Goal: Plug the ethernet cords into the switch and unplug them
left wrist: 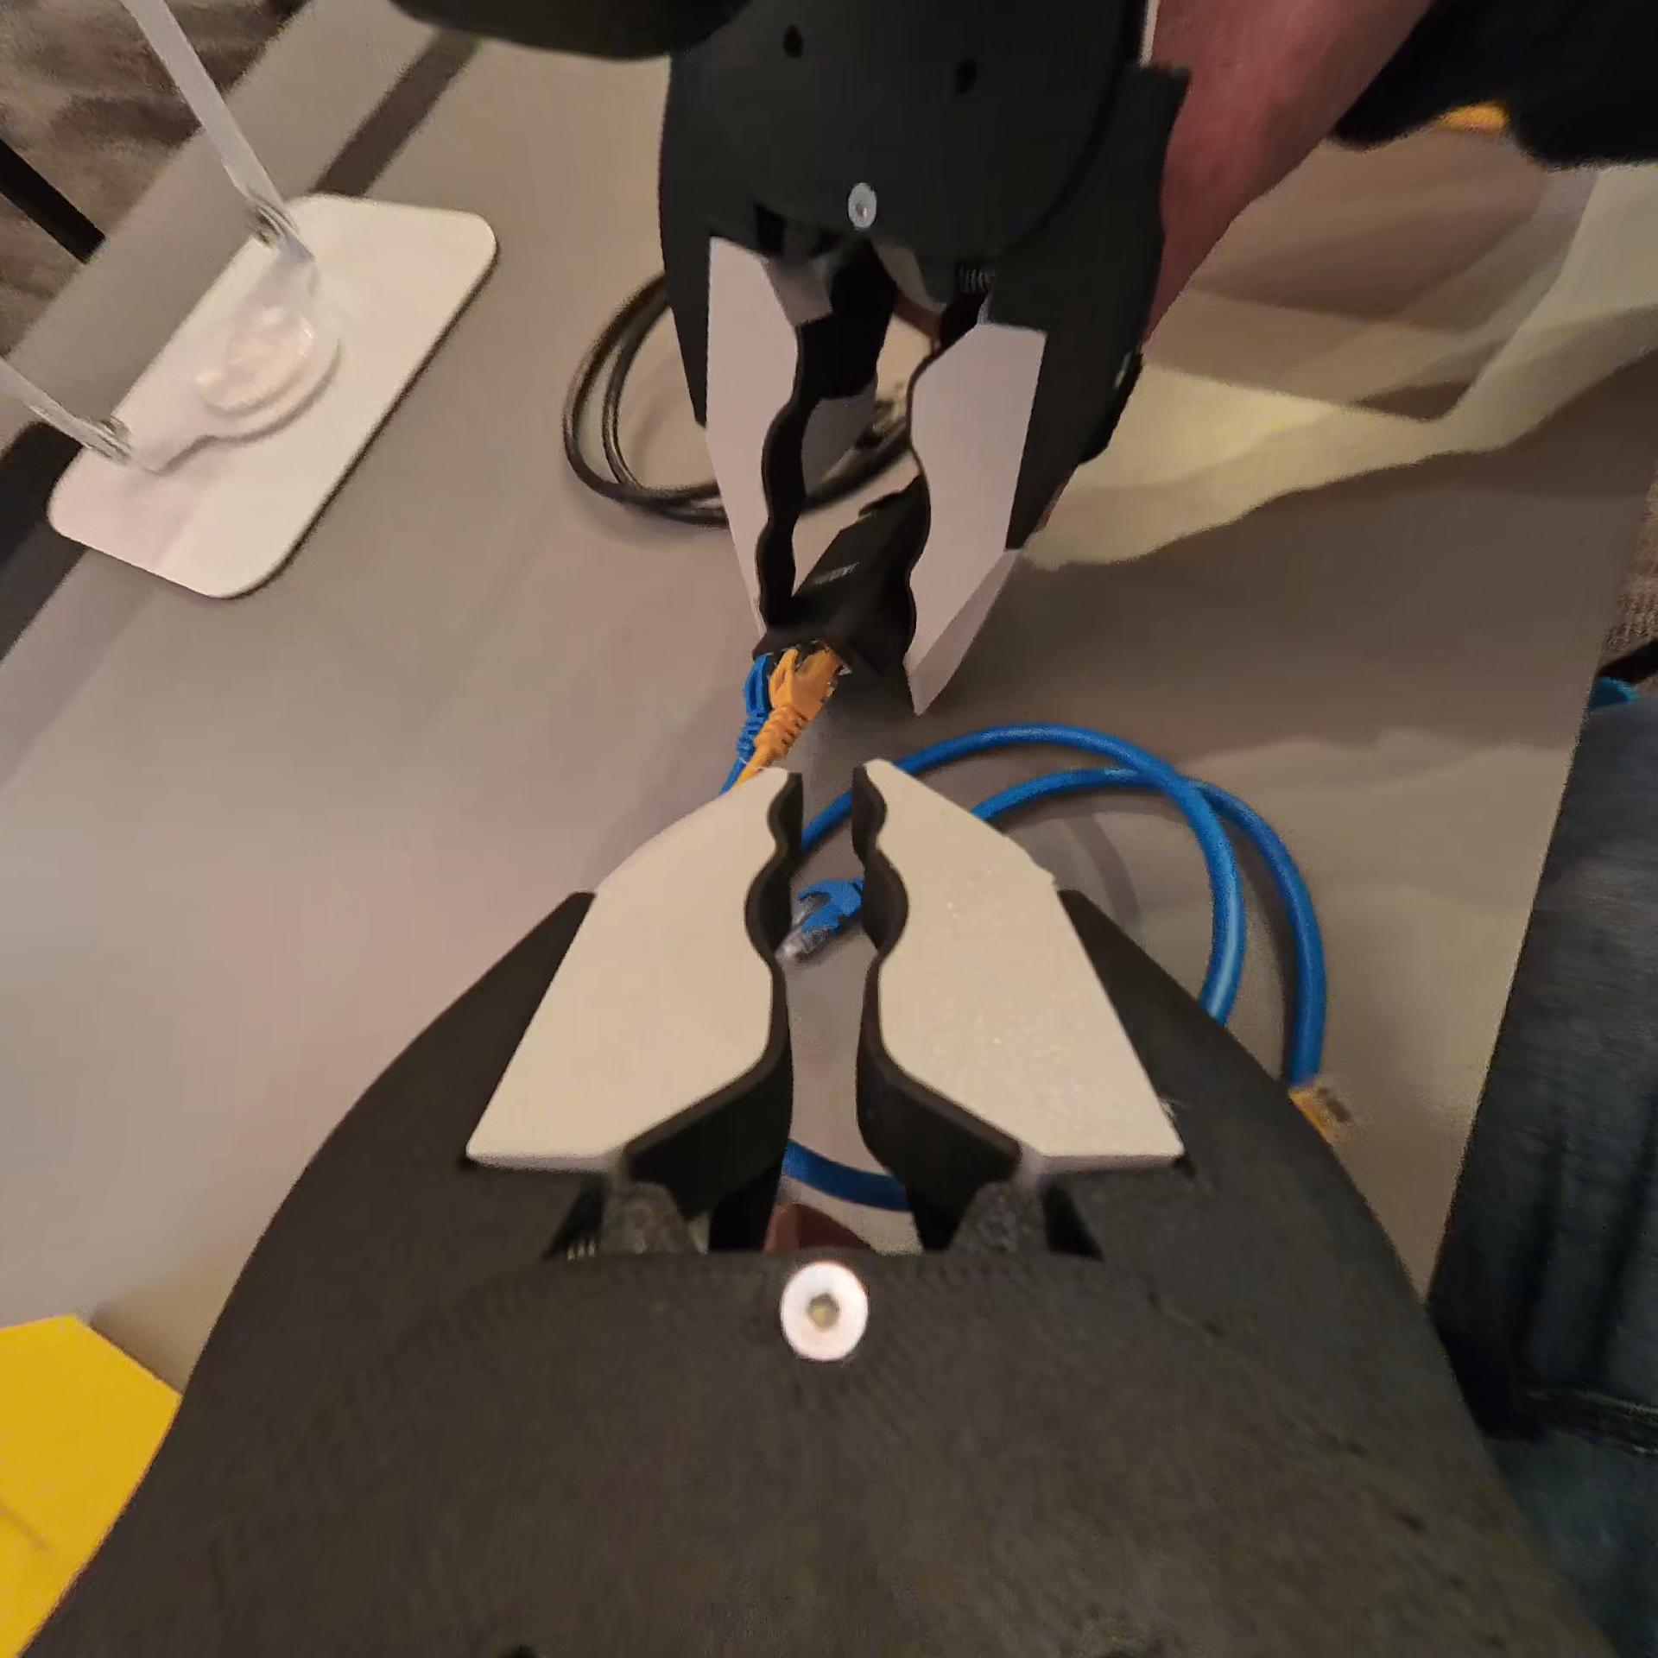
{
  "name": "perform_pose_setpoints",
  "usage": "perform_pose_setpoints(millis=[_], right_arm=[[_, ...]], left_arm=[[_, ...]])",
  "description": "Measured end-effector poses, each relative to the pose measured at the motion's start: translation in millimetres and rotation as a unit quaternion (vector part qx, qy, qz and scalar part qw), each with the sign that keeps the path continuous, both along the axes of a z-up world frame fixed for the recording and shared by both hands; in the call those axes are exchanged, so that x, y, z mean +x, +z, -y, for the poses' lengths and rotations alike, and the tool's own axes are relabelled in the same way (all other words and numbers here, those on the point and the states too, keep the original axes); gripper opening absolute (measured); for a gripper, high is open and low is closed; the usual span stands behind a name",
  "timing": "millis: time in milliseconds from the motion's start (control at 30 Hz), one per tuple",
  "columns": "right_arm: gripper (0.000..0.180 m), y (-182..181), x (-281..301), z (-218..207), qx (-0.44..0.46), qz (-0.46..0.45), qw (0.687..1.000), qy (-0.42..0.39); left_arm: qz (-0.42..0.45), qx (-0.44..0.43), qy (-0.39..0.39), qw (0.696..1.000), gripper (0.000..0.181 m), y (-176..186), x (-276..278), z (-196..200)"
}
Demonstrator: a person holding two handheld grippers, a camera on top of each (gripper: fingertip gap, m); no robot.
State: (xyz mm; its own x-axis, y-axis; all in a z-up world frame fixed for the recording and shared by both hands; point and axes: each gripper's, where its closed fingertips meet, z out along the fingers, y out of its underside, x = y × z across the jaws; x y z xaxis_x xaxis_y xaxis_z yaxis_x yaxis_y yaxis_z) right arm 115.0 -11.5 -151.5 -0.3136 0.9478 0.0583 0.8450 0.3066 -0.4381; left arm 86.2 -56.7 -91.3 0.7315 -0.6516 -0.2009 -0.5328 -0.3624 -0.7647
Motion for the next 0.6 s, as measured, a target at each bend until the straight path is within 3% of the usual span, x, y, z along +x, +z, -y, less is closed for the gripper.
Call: perform_pose_setpoints(millis=[33,167,367,600], right_arm=[[0.049,4.6,-1.1,-1.7,-0.007,-0.010,1.000,-0.006],[0.049,33.8,-4.4,-19.3,-0.019,-0.058,0.997,-0.041],[0.048,105.4,0.2,-46.3,-0.028,-0.145,0.985,-0.091],[0.048,217.6,27.5,-98.8,0.005,-0.248,0.952,-0.182]], left_arm=[[0.012,0.011,-0.001,1.000,0.012,8.1,-0.1,0.5],[0.071,0.077,-0.007,0.994,0.012,51.9,-1.6,4.5],[0.129,0.174,-0.031,0.976,0.009,115.3,1.5,21.4],[0.199,0.196,-0.070,0.958,0.007,130.7,0.3,32.7]])
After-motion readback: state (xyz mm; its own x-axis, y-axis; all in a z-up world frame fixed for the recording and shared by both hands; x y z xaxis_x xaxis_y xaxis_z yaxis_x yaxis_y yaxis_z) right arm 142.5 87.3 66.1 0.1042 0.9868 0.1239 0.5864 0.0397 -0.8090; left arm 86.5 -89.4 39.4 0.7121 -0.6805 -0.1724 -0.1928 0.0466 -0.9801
